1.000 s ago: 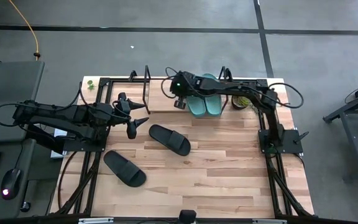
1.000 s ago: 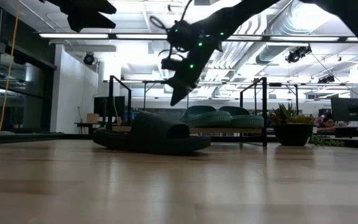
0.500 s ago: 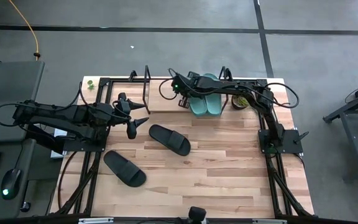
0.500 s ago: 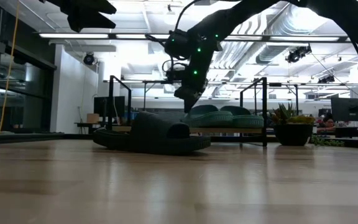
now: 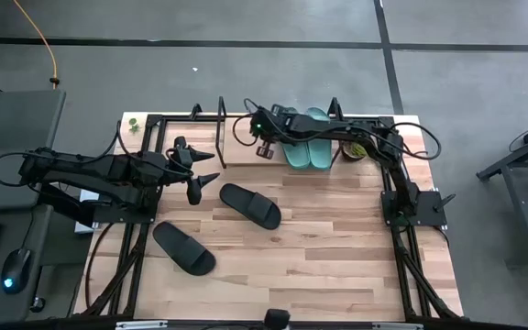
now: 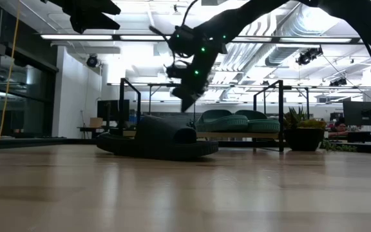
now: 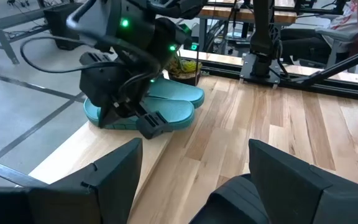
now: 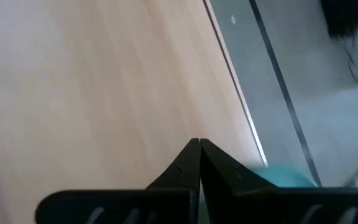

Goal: Pick and place slides into the shelf
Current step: Put the right black slipper on the shelf

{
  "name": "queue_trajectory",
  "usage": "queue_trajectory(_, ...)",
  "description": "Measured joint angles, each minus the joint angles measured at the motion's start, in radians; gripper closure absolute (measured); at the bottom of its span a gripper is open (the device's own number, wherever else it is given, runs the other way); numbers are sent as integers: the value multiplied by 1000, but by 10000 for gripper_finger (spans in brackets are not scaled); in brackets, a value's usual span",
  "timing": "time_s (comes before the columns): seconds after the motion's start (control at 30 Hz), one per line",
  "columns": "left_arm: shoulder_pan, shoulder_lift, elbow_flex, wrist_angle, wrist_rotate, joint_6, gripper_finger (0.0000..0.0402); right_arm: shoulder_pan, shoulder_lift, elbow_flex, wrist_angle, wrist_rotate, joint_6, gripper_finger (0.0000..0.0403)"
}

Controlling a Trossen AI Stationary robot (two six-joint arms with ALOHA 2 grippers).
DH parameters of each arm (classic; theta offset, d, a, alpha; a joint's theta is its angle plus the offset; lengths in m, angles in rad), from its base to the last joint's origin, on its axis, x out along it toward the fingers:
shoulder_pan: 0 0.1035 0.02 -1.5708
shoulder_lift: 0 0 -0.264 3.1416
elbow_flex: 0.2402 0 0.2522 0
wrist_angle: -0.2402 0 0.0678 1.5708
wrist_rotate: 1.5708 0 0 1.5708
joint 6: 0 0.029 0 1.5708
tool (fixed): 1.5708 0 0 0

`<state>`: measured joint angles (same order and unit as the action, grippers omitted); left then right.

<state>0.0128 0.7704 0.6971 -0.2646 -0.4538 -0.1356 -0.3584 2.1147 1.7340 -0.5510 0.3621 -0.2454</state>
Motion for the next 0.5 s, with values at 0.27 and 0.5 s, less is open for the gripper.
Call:
queue_trajectory(0.27,0,0,0,-13,0,8,128,79,0,0,60,-164,-26,403)
queue_trajectory(0.5,0,0,0,-23,0,27,128,219,0,0,50,-89,-67,403)
